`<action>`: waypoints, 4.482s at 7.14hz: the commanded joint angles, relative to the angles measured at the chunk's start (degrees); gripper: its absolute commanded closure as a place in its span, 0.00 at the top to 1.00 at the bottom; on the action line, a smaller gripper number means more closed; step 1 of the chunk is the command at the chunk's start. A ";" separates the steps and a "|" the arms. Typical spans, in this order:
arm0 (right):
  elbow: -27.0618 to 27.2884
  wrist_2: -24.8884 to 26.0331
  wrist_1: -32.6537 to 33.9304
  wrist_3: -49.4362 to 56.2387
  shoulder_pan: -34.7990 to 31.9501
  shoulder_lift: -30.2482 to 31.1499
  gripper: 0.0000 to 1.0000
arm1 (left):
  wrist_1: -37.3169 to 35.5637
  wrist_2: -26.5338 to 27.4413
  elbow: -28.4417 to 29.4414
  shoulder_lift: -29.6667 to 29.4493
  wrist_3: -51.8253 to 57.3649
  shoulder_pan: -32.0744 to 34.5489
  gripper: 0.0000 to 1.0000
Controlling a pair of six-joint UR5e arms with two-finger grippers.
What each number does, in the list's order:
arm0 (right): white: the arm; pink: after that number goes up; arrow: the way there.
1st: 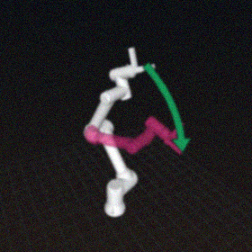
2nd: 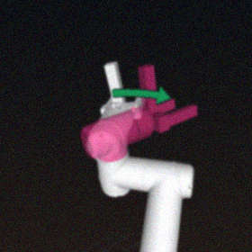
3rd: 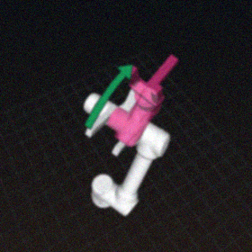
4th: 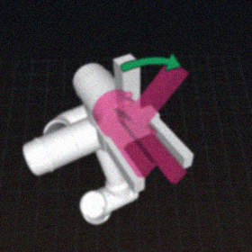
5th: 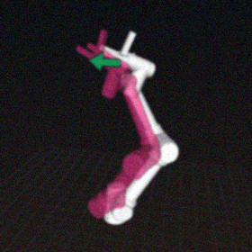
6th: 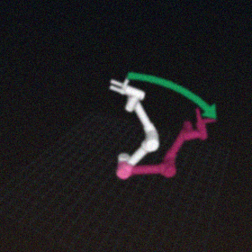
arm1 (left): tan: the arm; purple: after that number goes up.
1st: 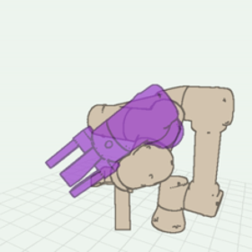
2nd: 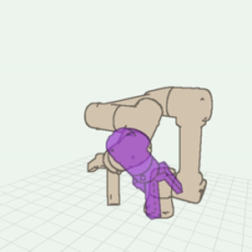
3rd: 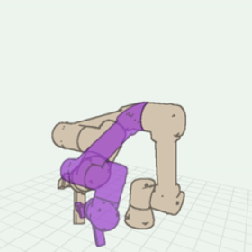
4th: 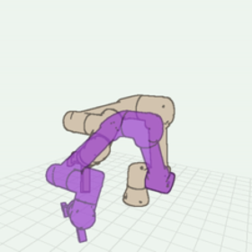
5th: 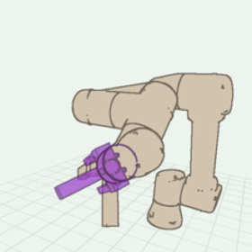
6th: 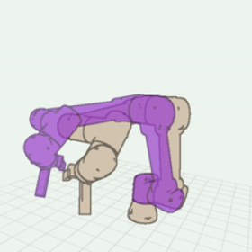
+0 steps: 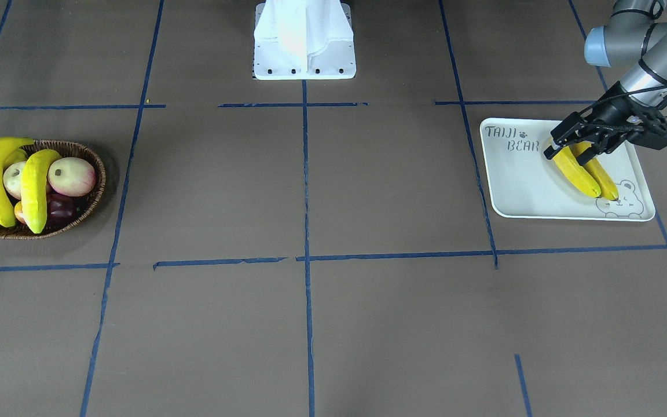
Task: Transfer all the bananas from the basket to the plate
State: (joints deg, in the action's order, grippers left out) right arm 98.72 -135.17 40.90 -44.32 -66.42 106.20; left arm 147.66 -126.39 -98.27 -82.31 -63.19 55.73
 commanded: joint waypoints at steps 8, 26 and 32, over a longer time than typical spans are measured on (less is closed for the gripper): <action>-1.17 0.43 -0.65 -0.16 3.31 -0.29 0.01 | -0.09 0.00 0.45 -1.01 0.00 -0.01 0.99; 9.30 58.35 5.41 -44.54 46.99 -41.78 0.00 | -4.29 10.28 6.07 -40.01 -57.92 -15.01 0.99; 9.39 60.20 4.80 -44.45 48.75 -41.69 0.00 | -4.05 12.83 8.89 -44.07 -56.52 -19.34 0.05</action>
State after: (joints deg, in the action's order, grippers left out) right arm 108.06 -75.01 45.87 -88.84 -17.76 64.44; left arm 143.38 -113.63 -89.63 -126.26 -120.42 36.65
